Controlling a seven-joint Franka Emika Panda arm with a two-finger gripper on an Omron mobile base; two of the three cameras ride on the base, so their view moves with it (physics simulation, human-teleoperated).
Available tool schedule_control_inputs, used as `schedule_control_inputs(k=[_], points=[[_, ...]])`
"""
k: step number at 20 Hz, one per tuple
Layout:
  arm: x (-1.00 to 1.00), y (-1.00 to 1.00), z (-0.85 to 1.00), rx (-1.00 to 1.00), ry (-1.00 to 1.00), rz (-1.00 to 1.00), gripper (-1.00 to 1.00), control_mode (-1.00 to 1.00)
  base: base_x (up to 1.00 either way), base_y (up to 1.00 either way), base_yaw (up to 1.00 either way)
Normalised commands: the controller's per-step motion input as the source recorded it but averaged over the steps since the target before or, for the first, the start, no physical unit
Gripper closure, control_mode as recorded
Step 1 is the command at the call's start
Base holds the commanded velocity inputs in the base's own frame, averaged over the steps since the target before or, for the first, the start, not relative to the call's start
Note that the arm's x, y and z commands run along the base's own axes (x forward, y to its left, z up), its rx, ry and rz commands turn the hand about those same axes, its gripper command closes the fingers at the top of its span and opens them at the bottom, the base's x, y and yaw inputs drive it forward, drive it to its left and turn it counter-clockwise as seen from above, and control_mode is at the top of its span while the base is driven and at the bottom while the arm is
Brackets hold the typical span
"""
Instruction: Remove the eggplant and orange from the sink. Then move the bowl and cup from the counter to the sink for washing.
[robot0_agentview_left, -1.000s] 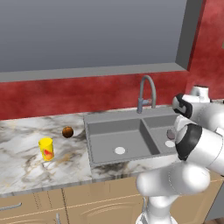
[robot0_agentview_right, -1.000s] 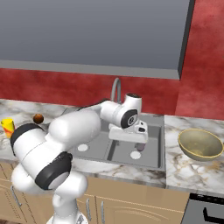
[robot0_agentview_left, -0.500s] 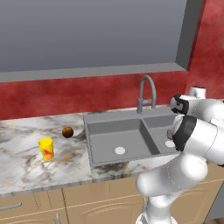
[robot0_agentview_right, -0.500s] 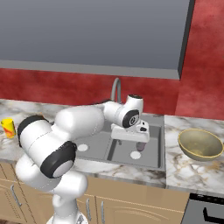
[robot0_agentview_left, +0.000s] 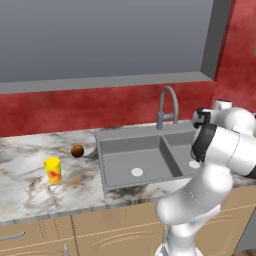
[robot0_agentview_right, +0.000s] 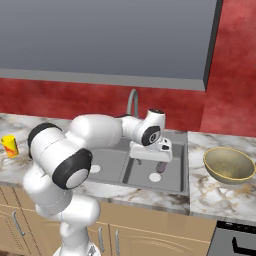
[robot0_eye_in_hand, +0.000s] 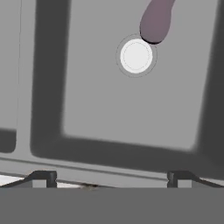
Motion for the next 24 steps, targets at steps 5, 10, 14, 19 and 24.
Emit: schedule_control_inputs(k=[5,10,14,19,24], points=[[0.19,-0.07,-0.13,0.0,-0.01,0.0,-1.0,-1.0,0.0,0.0,0.0],[0.18,-0.08,-0.12,0.0,-0.02,0.0,-1.0,-1.0,0.0,0.0,0.0],[0.17,-0.05,-0.1,0.0,-0.01,0.0,-1.0,-1.0,0.0,0.0,0.0],[0.11,-0.04,-0.1,0.02,-0.01,0.0,-1.0,-1.0,0.0,0.0,0.0],[0.17,-0.01,-0.07,0.0,0.0,0.0,-1.0,-1.0,0.0,0.0,0.0]])
